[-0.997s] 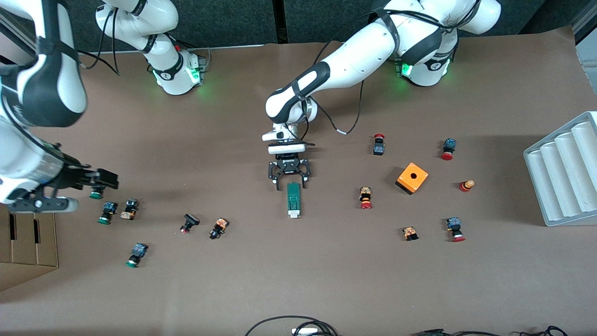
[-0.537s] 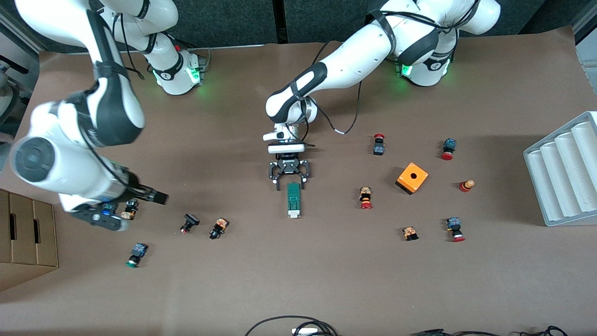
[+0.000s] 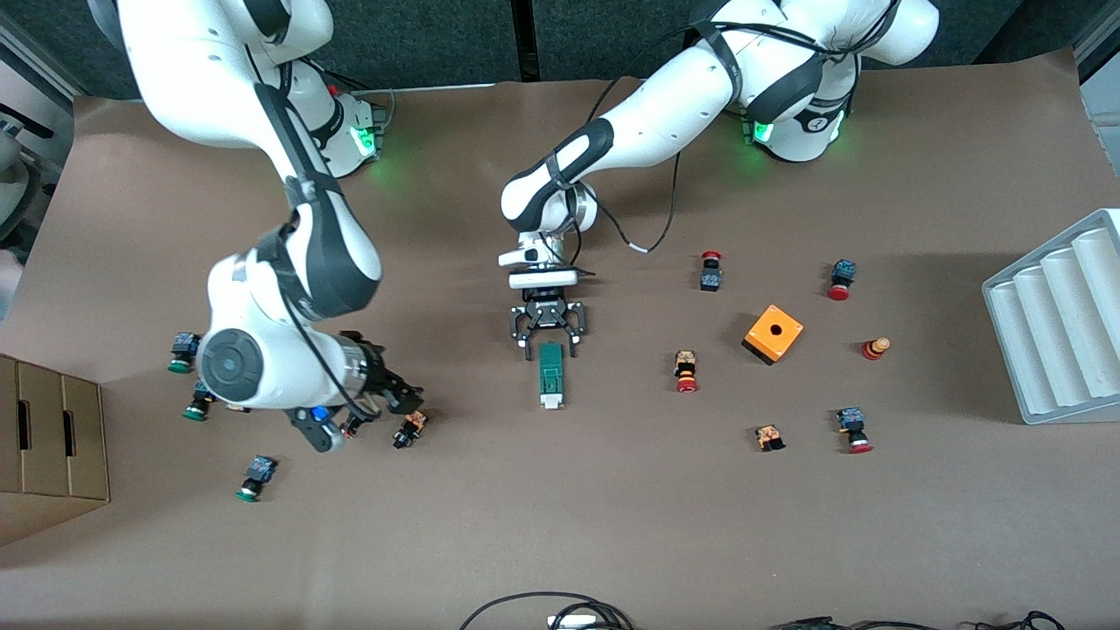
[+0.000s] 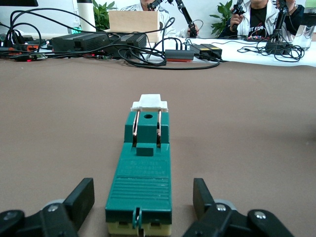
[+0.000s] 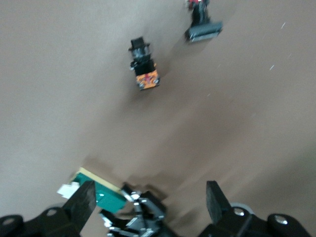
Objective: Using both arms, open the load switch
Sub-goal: 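Grip the switch body with the left gripper while the right gripper approaches, then grasp the white lever of the switch with the right gripper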
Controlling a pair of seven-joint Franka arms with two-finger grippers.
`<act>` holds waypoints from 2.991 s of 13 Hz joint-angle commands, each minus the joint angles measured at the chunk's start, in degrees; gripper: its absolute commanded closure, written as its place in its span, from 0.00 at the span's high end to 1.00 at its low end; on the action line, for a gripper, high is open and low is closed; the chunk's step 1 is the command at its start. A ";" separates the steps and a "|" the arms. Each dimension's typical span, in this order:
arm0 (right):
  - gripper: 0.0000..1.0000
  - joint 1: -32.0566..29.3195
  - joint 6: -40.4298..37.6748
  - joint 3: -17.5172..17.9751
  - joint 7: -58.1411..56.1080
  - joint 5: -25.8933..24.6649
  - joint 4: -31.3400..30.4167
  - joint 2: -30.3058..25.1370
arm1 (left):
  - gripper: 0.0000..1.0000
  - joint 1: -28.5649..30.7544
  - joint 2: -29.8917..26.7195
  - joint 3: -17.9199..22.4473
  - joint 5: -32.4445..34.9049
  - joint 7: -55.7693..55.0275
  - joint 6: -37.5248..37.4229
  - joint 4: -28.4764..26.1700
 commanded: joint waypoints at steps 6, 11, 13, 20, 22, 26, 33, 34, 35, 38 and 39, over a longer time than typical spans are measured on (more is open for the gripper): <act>1.00 9.10 16.56 -1.57 23.16 6.24 6.12 11.34 | 0.83 -1.44 0.54 1.14 2.52 -2.52 -1.51 -0.52; 1.00 12.27 21.42 -2.89 30.56 11.48 10.08 16.98 | 0.83 -1.44 0.46 1.14 2.52 -2.52 -1.51 -0.43; 1.00 11.40 21.07 -3.15 30.65 15.63 10.16 17.24 | 0.83 -1.44 0.46 1.14 2.52 -2.60 -1.60 -0.43; 0.98 10.95 21.42 -2.80 31.87 26.09 10.34 20.49 | 0.82 -1.44 0.46 1.14 2.52 -2.60 -1.77 -0.52; 0.98 11.13 21.95 -2.63 32.84 26.71 10.34 20.93 | 0.82 -1.44 0.46 1.14 2.52 -2.60 -1.95 -0.52; 0.95 11.74 23.00 -2.45 34.60 26.80 10.43 21.64 | 0.82 -1.44 0.46 1.14 2.52 -2.60 -1.95 -0.52; 0.88 12.36 23.01 -2.54 34.87 26.72 11.13 22.43 | 0.82 -1.44 0.46 1.14 2.52 -2.60 -1.95 -0.52; 0.86 12.62 22.83 -2.54 34.78 26.71 11.04 22.51 | 0.82 -1.44 0.46 1.14 2.52 -2.60 -1.95 -0.52; 0.85 12.71 22.83 -2.54 34.78 26.71 11.04 22.60 | 0.82 -1.44 0.46 1.14 2.52 -2.60 -1.95 -0.52; 0.83 13.41 22.48 -2.63 34.87 26.63 10.96 22.87 | 0.82 -1.44 0.37 1.14 2.52 -2.60 -1.95 -0.52; 0.81 13.41 22.22 -2.63 34.87 26.63 10.87 22.87 | 0.82 -1.44 0.37 1.14 2.52 -2.60 -1.95 -0.52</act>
